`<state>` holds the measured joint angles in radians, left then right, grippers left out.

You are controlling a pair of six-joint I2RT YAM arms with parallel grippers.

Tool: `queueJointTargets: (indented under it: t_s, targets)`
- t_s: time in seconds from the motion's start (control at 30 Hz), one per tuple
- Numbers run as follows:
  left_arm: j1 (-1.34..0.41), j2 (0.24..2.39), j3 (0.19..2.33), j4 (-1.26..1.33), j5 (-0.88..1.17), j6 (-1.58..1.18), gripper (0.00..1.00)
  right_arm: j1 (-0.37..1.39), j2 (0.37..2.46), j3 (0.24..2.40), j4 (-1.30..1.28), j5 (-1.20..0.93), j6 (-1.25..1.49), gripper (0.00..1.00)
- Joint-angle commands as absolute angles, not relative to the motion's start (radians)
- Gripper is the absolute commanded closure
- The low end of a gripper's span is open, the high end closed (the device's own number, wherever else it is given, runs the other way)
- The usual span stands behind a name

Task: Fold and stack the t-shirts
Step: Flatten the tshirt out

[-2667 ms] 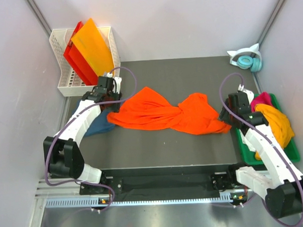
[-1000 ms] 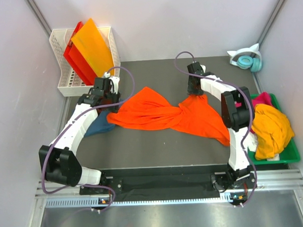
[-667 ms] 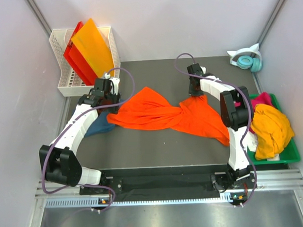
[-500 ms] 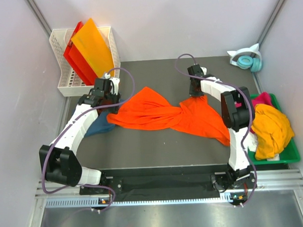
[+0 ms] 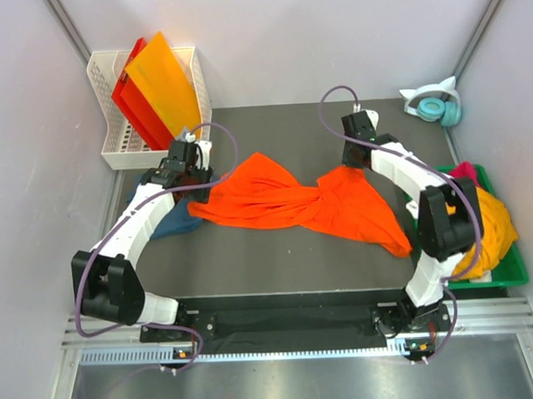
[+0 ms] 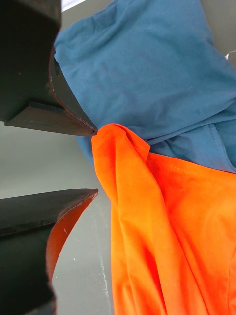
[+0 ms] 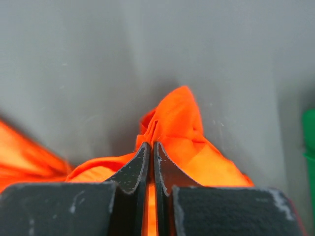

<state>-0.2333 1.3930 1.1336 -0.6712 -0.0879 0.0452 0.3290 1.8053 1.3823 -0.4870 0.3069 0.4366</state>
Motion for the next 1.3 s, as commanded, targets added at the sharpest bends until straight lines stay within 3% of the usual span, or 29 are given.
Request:
queueJointTargets:
  t_s: [0.0, 0.6, 0.97, 1.27]
  targets:
    - [-0.229, 1.423, 1.111, -0.618, -0.097, 0.028, 0.48, 0.347, 1.614, 1.319, -0.465, 0.354, 0.431, 1.0]
    - [-0.229, 1.497, 1.135, -0.612, -0.109, 0.012, 0.5, 0.344, 1.169, 1.098, -0.589, 0.503, 0.471, 1.0]
    - [-0.229, 1.522, 1.143, -0.623, -0.091, 0.012, 0.51, 0.344, 1.137, 0.928, -0.574, 0.443, 0.528, 1.0]
    - [-0.23, 1.571, 1.141, -0.629, -0.008, 0.018, 0.5, 0.344, 1.161, 0.922, -0.549, 0.422, 0.534, 1.0]
